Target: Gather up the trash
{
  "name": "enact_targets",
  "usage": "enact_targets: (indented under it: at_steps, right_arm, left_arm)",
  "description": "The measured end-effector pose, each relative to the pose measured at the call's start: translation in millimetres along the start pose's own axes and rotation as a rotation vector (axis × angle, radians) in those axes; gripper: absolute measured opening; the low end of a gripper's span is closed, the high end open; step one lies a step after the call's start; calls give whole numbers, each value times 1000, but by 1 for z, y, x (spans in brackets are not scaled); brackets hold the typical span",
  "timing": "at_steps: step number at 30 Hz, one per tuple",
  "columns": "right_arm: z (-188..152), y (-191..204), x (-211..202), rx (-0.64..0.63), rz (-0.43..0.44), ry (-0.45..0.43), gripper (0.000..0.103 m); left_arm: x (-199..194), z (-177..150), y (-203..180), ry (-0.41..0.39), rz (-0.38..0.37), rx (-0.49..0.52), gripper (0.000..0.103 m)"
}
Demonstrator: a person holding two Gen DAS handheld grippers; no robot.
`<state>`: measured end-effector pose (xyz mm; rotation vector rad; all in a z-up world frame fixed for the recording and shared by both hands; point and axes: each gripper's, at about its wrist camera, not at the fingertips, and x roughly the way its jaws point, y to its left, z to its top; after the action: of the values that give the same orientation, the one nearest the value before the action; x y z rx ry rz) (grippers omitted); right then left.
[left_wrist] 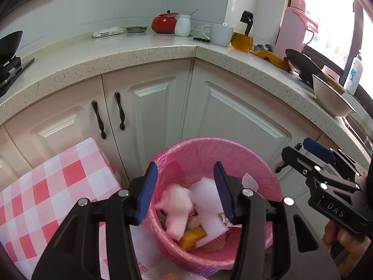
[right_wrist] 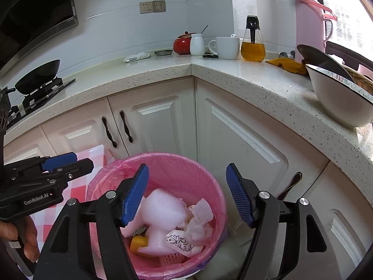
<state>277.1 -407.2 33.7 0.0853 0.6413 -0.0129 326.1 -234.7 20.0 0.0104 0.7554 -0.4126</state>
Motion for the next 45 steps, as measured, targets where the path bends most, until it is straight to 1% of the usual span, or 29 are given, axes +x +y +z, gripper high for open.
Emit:
enact_targets:
  at_steps: [1,3,5,7,13,19,22,25,29,45]
  right_arm:
    - [-1,0,-1,1,3,3,66]
    - [-2,0,-3,1,7,3,66]
    - [-5,0,-7,1,8,2,68]
    - [-9,1,-12,3,5,4,74]
    - [-28,0,-28,25,7,-3,78]
    - [-46,3,-43,35,0,-19,79]
    - [-51,4,-46,38,6,-30,79]
    - [-55,7,-48,30,11,-32,80]
    - [-57,8,-48,30,19,-34,83]
    - [-57,7,-48,28,20,-30,83]
  left_arm:
    - [-2,-1,0,-2,-3,-2,53]
    - [-6,-4,0,-4,-9,-4,55]
    - [-11,-8,0,-7,-14,-7,62]
    - [-19,-14,1,-14,-24,-11,70]
    - [-42,-38,7,-27,-47,-31,81]
    - [-59,-59,10,-48,-36,-37,83]
    - [-63,-65,8,-54,-33,-19,84]
    - [-63,-70,10,-57,-31,-23,85]
    - [-61,-72,11,-53,-36,-24,85]
    - [-59,-70,8,-58,-38,-18,85]
